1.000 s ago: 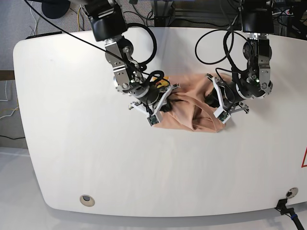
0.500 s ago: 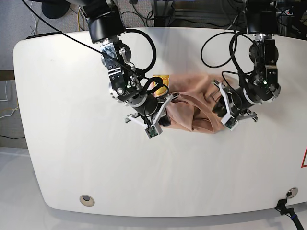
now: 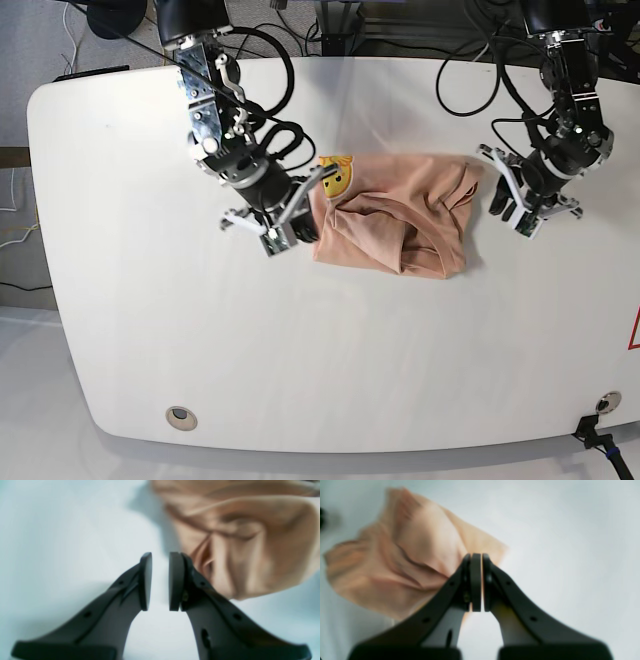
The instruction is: Fold the T-shirt properly
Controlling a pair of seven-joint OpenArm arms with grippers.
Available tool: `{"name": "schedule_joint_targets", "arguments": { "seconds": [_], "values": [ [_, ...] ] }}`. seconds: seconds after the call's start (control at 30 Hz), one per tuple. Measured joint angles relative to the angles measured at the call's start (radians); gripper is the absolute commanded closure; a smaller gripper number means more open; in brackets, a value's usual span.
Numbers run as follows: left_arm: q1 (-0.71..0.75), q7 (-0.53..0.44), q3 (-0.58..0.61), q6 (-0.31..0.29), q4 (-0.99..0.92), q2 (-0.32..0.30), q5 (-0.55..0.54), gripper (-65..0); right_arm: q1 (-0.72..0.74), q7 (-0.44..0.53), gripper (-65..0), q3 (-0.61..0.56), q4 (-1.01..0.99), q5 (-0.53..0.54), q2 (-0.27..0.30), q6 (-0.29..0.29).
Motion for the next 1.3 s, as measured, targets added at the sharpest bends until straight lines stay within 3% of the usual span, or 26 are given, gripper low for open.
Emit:
{"name": "schedule_joint_targets", "arguments": {
  "seconds": [0.33, 0.47, 0.6, 0.7, 0.97, 1.3],
  "values": [
    [0.166, -0.169, -0.125, 0.0, 0.034, 0.006, -0.003, -9.4, -0.241, 0.007, 0.0, 0.073, 0.172, 0.0, 0.092, 0.0],
    [0.264, -0.216, -0.125, -0.002, 0.068, 0.01, -0.003, -9.4, -0.385, 0.123, 0.0, 0.169, 0.185, -0.009, 0.097, -0.011],
    [0.381, -0.285, -0.145, 0.001, 0.113, 0.014, -0.004, -9.4, -0.509, 0.166, 0.0, 0.231, 0.201, -0.009, 0.097, -0.012],
    [0.459, -0.325, -0.185, -0.003, 0.115, 0.089, -0.004, -9.4, -0.602, 0.254, 0.0, 0.265, 0.21, -0.002, 0.097, -0.009],
    [0.605, -0.344, -0.284, -0.001, 0.117, 0.147, -0.008, -9.4, -0.842, 0.397, 0.0, 0.27, 0.212, -0.001, 0.093, -0.003],
    [0.765, -0.336, -0.289, 0.001, 0.1, 0.218, 0.001, -9.4, -1.041, 0.414, 0.0, 0.309, 0.21, 0.0, 0.095, -0.013]
  ]
}}
